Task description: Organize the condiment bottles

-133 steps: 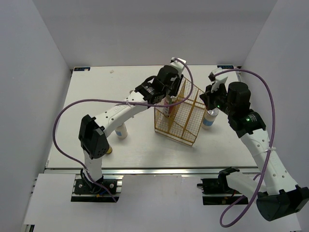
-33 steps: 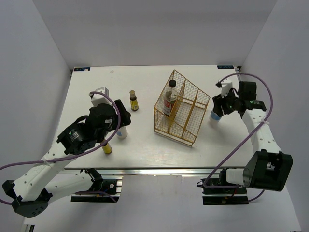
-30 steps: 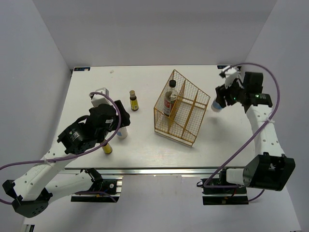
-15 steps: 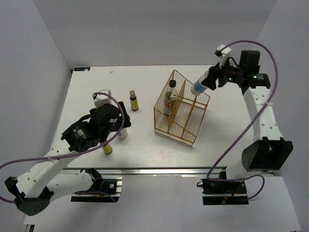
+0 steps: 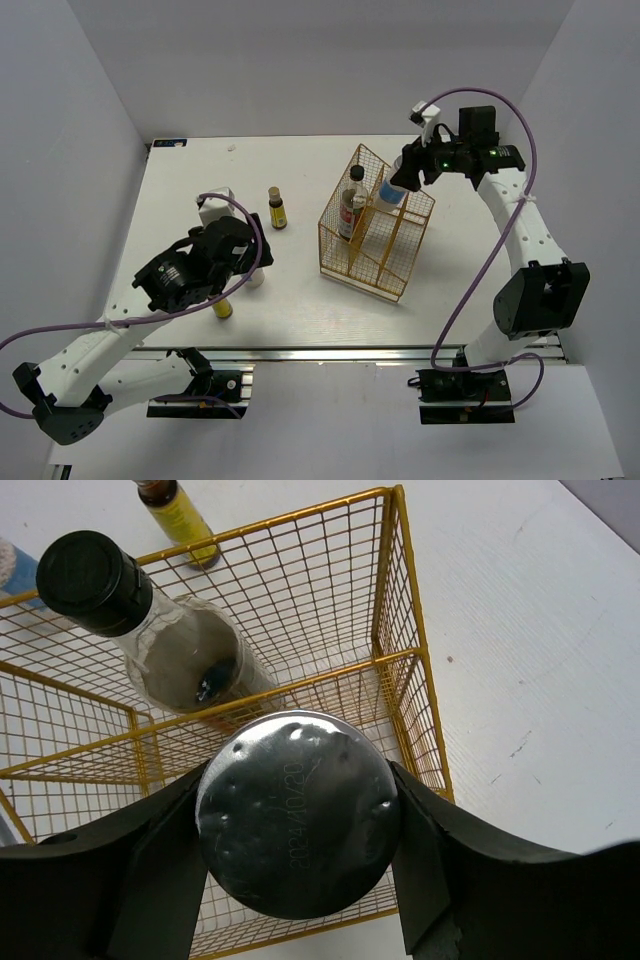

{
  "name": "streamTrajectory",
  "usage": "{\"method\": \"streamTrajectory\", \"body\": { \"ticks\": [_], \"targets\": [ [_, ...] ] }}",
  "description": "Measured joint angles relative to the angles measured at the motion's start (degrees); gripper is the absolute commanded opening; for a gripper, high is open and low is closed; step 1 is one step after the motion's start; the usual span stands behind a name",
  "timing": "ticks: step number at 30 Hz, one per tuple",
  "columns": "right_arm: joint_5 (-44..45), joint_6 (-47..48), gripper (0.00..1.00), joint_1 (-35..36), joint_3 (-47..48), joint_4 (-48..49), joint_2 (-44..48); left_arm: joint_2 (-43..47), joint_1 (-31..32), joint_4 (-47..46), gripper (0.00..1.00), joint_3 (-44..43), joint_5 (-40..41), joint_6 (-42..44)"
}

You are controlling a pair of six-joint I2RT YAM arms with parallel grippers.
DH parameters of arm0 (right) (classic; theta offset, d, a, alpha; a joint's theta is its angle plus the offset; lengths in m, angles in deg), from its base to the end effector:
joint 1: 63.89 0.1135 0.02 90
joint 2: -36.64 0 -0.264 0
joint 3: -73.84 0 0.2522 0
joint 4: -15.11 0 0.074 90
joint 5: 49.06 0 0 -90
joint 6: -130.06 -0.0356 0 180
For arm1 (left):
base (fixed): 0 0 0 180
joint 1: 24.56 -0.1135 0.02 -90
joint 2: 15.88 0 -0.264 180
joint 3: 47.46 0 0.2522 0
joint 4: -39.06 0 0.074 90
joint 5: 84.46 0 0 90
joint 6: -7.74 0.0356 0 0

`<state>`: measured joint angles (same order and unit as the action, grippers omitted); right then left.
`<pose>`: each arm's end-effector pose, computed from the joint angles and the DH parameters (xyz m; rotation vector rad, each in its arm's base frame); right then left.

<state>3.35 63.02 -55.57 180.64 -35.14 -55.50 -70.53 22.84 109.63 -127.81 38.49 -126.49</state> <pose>0.3501 0.0731 0.3817 -0.9055 1.8931 0.5624 0.1281 -0.1107 0.3649 -0.2090 2.2018 -0.2016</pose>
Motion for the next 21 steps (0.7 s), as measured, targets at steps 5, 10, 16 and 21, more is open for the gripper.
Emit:
{"method": "streamTrajectory", "body": {
  "ticks": [5, 10, 16, 21],
  "targets": [
    [2.7, 1.9, 0.22, 1.7, 0.9, -0.9, -2.2, -0.2, 0.0, -0.1, 0.98, 1.0, 0.0, 0.0],
    [4.5, 3.3, 0.4, 2.7, 0.9, -1.2, -4.4, -0.6, 0.0, -0.3, 0.98, 2.0, -0.2, 0.0],
    [6.1, 4.4, 0.49, 3.1, 0.8, -1.1, -5.9, -1.4, 0.0, -1.6, 0.98, 3.0, -0.4, 0.2],
    [6.7, 4.7, 0.52, 3.1, 0.6, -1.0, -6.8, -2.1, 0.0, -2.0, 0.98, 3.5, -0.6, 0.2]
  ]
}}
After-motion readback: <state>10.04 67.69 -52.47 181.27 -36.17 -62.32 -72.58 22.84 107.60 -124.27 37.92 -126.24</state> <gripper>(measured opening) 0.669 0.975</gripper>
